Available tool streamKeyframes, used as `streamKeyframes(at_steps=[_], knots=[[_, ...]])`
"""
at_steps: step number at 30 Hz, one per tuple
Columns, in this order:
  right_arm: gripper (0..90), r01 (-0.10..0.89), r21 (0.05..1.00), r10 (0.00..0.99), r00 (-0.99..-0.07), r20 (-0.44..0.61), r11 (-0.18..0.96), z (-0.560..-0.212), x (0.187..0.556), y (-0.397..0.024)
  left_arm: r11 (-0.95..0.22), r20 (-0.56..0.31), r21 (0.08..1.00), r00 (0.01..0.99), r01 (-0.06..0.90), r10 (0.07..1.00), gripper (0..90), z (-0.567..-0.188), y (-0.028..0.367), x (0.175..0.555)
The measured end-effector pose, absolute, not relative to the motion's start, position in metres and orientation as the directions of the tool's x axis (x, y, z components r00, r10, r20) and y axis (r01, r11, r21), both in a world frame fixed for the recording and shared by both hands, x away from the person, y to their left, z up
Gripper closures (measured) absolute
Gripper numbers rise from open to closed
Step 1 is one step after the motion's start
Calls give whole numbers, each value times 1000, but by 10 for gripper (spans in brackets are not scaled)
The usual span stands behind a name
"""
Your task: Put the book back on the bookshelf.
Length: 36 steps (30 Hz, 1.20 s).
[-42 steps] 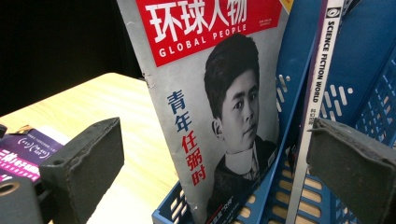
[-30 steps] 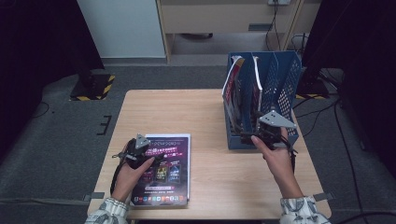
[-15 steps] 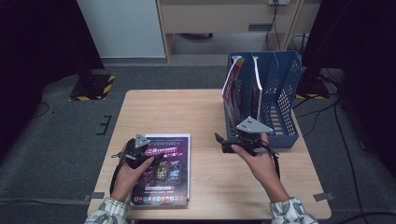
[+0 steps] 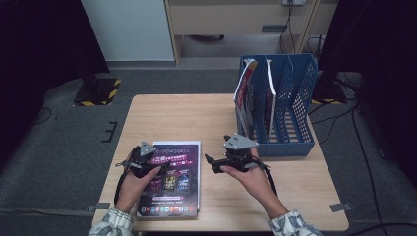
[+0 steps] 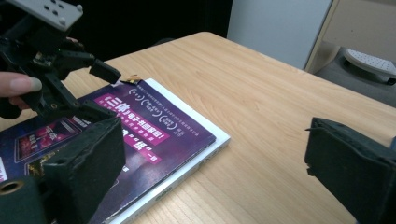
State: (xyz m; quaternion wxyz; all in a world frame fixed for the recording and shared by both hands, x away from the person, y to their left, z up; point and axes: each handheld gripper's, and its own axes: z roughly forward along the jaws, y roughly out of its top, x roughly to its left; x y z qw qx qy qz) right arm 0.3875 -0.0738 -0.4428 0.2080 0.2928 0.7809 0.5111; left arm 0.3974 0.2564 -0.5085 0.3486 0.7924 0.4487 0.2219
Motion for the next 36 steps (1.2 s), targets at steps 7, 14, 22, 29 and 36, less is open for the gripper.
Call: streamKeyframes(at_steps=[7,14,22,29,36], knots=[[67,256,889,658,-750,-64,379,-468,387,-50,-346,56,747,465,567,884,65,-510,262,401],[92,302,855,631,-775,-38,422,-488,390,-33,-333,37,733,454,593,890,77,-513,268,405],[124,332,840,616,-787,-4,429,-500,387,-31,-275,-26,734,431,620,902,57,-517,275,407],[119,333,838,609,-793,0,433,-501,386,-30,-191,-146,723,417,664,897,58,-523,281,409],[117,340,832,611,-792,1,439,-502,386,-31,-186,-164,719,423,670,891,90,-523,281,409]])
